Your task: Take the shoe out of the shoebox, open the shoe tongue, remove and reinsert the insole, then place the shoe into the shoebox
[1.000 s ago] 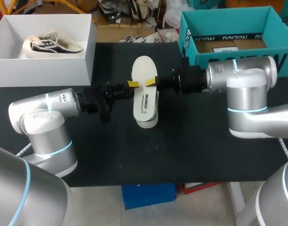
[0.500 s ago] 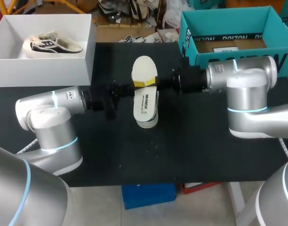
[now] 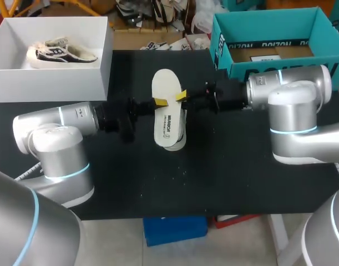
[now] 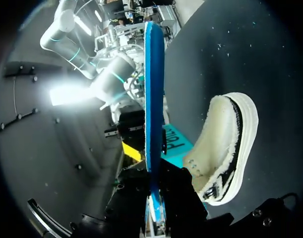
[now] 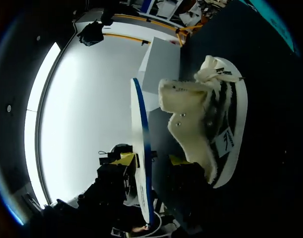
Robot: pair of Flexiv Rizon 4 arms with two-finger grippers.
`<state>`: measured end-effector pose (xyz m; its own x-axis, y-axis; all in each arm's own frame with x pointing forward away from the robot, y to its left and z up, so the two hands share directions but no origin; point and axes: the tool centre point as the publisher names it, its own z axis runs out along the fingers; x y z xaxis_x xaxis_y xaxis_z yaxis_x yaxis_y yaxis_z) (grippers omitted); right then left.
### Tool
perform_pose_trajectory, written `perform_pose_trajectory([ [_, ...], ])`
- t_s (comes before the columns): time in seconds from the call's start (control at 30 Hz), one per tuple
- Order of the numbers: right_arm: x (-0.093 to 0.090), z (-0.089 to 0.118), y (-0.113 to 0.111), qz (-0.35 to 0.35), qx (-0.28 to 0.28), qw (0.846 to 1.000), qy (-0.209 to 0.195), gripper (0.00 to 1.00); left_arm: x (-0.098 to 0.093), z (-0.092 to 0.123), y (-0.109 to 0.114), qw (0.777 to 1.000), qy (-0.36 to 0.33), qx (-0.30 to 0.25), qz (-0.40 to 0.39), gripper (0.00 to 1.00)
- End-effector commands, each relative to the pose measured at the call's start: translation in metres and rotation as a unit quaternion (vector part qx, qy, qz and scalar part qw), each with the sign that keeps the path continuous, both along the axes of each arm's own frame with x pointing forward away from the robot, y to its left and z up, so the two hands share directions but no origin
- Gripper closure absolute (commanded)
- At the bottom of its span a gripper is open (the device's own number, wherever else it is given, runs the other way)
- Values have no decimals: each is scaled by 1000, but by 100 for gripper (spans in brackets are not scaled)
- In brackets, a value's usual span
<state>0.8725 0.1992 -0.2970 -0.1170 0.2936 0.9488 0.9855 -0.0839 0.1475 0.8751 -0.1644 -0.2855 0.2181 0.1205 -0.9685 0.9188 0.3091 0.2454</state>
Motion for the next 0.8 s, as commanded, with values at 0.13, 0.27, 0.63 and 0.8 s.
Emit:
perform_pose_trajectory([
  [0.13,-29,13,-35,-65,-92,993,18,0,-54,3,29,997,45,53,20,100],
  [0.27,-38,19,-50,-82,-129,988,23,0,-71,-1,40,995,66,67,29,100],
  [0.63,-42,23,-56,-86,-151,984,25,0,-95,-4,53,993,78,86,27,100],
  [0.8,-42,23,-56,-86,-151,984,25,0,-102,-8,52,992,87,87,15,100],
])
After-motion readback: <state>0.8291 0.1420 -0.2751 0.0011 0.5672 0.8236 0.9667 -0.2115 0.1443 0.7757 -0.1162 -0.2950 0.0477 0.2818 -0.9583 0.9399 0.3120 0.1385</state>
